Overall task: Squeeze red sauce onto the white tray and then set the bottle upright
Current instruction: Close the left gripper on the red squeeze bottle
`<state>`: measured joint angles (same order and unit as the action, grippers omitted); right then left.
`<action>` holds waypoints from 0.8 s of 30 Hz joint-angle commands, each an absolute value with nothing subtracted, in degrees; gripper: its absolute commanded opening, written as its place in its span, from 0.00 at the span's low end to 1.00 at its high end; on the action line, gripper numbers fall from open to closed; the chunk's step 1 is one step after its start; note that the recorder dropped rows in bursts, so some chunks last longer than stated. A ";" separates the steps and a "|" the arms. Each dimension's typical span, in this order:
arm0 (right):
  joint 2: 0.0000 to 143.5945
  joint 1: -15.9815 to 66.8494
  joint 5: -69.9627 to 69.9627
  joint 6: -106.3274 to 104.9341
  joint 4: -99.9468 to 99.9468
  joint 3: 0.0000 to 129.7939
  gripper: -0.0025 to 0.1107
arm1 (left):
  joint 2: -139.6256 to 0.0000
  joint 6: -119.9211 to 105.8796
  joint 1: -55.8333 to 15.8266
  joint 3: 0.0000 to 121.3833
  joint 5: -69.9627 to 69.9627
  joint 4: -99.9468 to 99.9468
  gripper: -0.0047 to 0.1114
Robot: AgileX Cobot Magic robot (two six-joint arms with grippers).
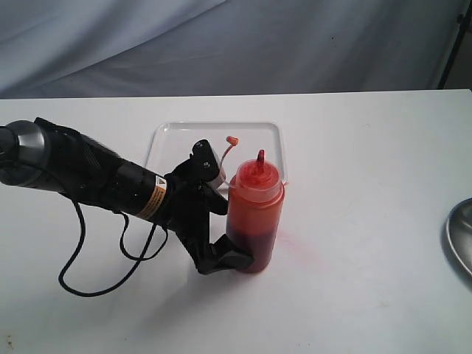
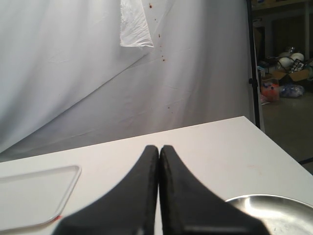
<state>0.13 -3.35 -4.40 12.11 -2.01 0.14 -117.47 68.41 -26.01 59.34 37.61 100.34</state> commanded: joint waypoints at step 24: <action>0.00 -3.23 -4.21 12.07 -2.41 0.00 0.02 | -117.45 70.37 -26.24 57.33 37.14 99.95 0.94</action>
